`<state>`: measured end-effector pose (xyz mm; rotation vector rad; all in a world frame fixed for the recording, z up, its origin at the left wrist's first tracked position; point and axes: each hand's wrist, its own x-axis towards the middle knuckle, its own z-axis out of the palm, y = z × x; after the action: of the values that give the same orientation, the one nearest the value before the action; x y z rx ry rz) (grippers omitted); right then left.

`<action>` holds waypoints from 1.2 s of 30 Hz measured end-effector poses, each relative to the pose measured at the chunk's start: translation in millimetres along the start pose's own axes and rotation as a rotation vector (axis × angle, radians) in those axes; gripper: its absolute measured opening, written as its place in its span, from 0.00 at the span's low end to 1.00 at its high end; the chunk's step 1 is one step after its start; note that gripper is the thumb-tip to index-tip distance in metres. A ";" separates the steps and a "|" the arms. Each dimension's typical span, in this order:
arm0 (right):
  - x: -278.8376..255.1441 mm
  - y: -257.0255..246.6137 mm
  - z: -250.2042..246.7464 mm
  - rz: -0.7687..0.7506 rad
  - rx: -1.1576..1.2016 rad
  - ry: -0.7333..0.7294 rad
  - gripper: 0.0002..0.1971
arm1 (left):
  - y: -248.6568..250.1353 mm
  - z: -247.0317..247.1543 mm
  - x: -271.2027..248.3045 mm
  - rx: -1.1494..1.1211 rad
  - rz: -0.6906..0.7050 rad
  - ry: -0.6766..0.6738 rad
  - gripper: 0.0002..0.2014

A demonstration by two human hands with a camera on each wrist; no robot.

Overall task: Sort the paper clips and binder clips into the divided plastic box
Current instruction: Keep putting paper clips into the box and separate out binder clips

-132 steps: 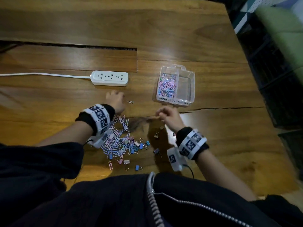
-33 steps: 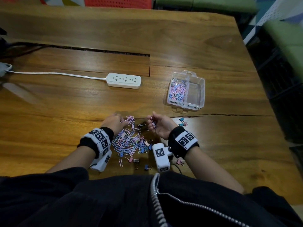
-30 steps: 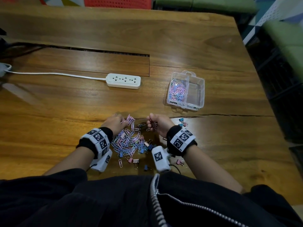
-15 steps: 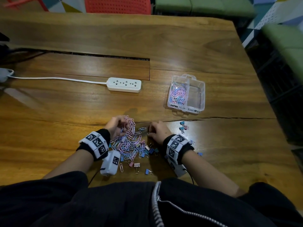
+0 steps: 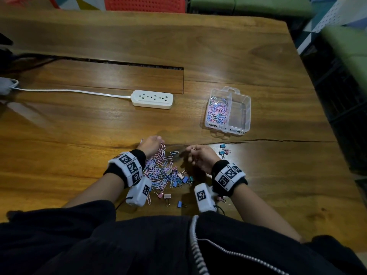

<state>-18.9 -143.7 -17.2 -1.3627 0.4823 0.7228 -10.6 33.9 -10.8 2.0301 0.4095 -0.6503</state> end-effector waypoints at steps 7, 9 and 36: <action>-7.4 -9.0 12.3 -0.027 -0.133 -0.008 0.12 | -4.2 11.2 1.7 0.795 -0.036 0.181 0.25; -7.0 -7.6 19.4 -0.072 -0.346 0.021 0.10 | -5.2 14.5 2.3 0.887 0.001 0.202 0.25; -2.3 1.7 8.8 -0.081 -0.141 -0.081 0.15 | 12.4 -15.3 4.2 -0.180 -0.050 -0.083 0.15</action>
<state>-22.5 -135.4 -15.4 -1.4696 0.3147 0.7536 3.5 40.9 1.7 1.8212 0.4546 -0.7001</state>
